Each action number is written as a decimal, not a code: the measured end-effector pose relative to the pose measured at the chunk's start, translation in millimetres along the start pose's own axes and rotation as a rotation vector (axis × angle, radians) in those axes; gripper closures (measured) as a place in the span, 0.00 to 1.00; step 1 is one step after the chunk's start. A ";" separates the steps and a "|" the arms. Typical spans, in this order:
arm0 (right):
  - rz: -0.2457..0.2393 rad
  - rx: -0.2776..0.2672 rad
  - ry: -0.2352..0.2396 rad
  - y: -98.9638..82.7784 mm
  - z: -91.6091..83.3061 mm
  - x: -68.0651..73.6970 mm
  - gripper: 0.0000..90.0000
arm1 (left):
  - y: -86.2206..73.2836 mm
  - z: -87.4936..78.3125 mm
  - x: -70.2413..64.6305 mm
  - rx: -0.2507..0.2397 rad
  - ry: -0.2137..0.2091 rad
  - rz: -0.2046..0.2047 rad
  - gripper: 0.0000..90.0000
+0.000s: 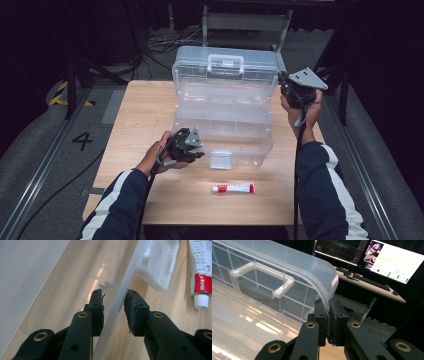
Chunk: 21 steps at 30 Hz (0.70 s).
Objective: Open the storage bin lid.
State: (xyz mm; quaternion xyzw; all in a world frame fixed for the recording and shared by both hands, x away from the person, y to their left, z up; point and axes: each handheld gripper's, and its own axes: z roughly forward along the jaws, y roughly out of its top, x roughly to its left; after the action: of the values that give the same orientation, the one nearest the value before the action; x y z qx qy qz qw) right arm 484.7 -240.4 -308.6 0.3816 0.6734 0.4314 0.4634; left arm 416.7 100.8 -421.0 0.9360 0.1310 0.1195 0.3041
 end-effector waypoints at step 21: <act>0.039 0.030 -0.008 7.9 24.2 -8.3 0.97 | -0.3 0.0 -0.7 -0.006 0.003 0.004 0.77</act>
State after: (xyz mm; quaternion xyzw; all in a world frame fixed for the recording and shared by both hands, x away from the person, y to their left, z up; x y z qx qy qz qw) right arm 511.1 -239.8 -303.5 0.4033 0.6705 0.4285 0.4518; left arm 415.9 100.8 -421.3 0.9352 0.1293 0.1220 0.3062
